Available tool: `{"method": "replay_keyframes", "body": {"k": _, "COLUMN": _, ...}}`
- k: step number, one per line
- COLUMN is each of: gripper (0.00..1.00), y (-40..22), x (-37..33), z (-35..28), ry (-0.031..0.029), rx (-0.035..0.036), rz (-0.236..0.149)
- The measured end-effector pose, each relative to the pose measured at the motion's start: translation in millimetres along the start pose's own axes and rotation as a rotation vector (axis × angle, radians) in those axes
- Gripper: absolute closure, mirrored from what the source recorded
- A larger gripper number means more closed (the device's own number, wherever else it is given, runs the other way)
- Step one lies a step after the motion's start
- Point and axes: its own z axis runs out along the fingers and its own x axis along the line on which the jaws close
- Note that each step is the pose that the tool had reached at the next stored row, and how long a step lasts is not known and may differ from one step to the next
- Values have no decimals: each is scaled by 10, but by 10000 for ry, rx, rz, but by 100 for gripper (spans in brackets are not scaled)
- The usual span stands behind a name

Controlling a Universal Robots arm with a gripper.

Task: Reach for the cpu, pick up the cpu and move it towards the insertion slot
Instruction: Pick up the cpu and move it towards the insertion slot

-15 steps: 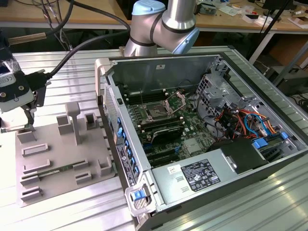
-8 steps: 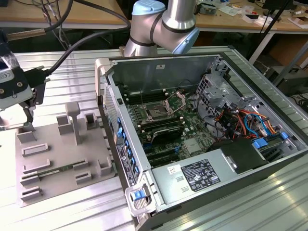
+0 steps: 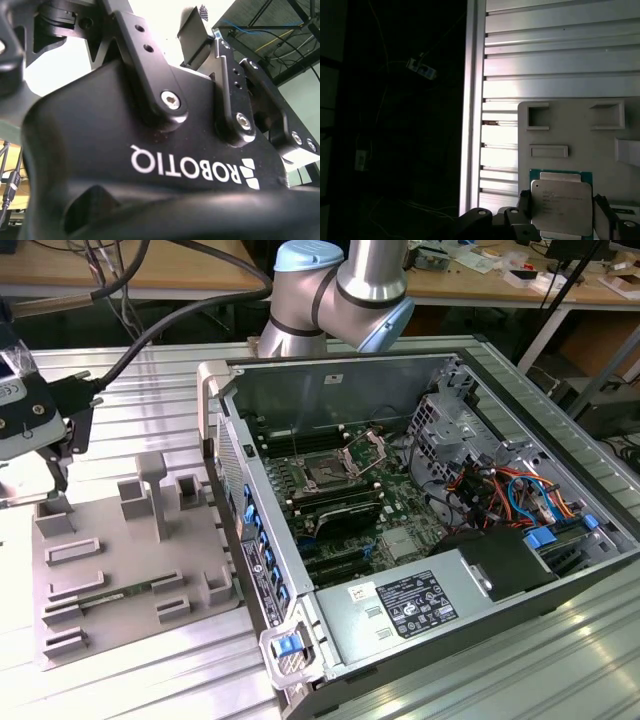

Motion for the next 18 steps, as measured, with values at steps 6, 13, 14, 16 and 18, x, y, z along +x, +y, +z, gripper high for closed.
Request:
{"method": "replay_keyframes", "body": {"k": 6, "gripper": 45, "y": 1, "x": 0, "z": -31, "ry": 0, "rx": 1, "rz": 0}}
{"method": "replay_keyframes", "body": {"k": 13, "gripper": 45, "y": 3, "x": 0, "z": -65, "ry": 0, "rx": 0, "rz": 0}}
{"method": "replay_keyframes", "body": {"k": 14, "gripper": 45, "y": 3, "x": 0, "z": -69, "ry": -1, "rx": 0, "rz": 0}}
{"method": "replay_keyframes", "body": {"k": 16, "gripper": 45, "y": 3, "x": 0, "z": -79, "ry": -1, "rx": 0, "rz": -1}}
{"method": "replay_keyframes", "body": {"k": 18, "gripper": 45, "y": 4, "x": 0, "z": -88, "ry": 0, "rx": -1, "rz": -1}}
